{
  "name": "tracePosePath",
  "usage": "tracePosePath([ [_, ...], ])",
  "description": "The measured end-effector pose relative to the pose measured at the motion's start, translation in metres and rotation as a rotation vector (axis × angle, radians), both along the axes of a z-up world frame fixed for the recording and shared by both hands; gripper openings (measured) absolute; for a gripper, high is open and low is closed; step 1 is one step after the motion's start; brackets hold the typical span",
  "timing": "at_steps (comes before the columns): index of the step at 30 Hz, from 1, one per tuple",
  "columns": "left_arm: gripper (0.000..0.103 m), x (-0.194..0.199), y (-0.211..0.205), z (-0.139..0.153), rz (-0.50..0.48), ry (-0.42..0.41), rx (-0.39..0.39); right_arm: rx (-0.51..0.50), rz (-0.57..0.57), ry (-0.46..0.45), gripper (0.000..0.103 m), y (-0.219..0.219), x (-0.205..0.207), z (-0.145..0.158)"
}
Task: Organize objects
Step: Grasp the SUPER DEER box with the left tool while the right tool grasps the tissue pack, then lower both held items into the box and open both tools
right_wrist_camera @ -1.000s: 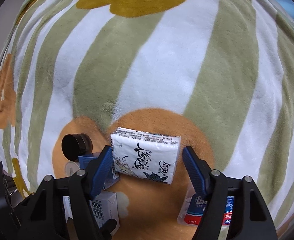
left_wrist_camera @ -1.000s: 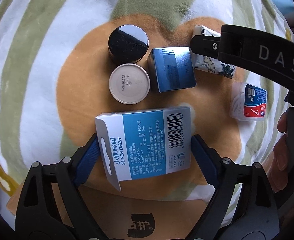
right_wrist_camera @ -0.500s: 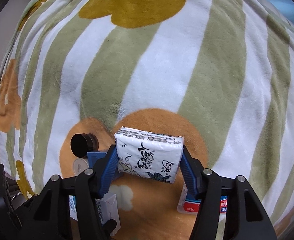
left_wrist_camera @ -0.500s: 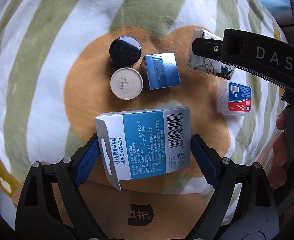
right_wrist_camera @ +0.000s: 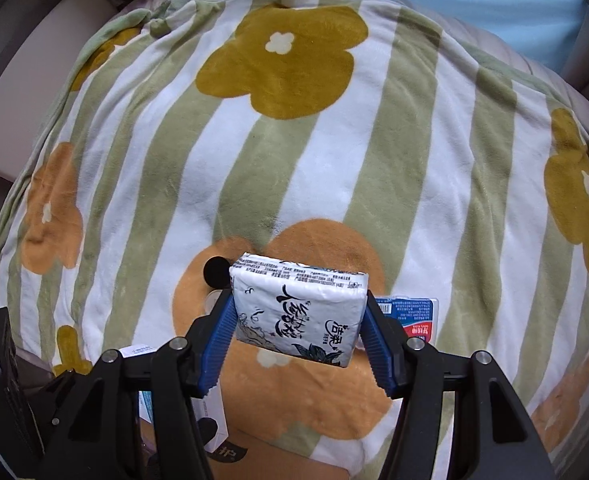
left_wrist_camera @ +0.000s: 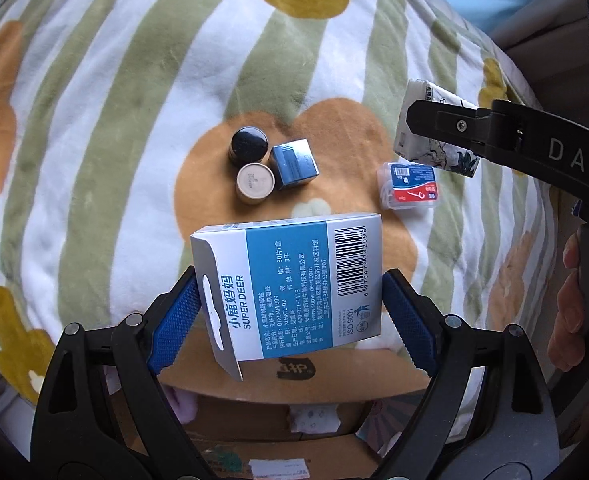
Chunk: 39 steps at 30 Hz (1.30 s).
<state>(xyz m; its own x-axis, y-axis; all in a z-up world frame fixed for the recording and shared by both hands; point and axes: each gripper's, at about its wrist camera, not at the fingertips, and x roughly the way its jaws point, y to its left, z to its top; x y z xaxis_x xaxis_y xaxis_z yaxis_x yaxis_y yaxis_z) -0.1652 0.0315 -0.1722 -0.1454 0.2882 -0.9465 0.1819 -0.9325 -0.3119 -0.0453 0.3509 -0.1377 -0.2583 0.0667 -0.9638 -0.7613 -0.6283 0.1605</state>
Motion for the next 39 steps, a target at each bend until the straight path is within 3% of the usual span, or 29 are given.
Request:
tracePosePath([
  [10, 0.088, 0.058, -0.025, 0.054, -0.072, 0.093, -0.035, 0.080, -0.004, 0.023, 0.056, -0.066, 0.018, 0.062],
  [17, 0.088, 0.097, -0.040, 0.070, -0.113, 0.128, -0.035, 0.076, -0.023, 0.040, 0.056, -0.116, 0.040, 0.077],
  [28, 0.088, 0.150, -0.038, 0.048, -0.180, 0.096, -0.056, 0.009, -0.089, 0.032, 0.056, -0.182, 0.081, 0.050],
  [39, 0.088, 0.197, -0.032, -0.014, -0.254, -0.002, -0.089, -0.091, -0.187, 0.011, 0.056, -0.237, 0.131, -0.008],
])
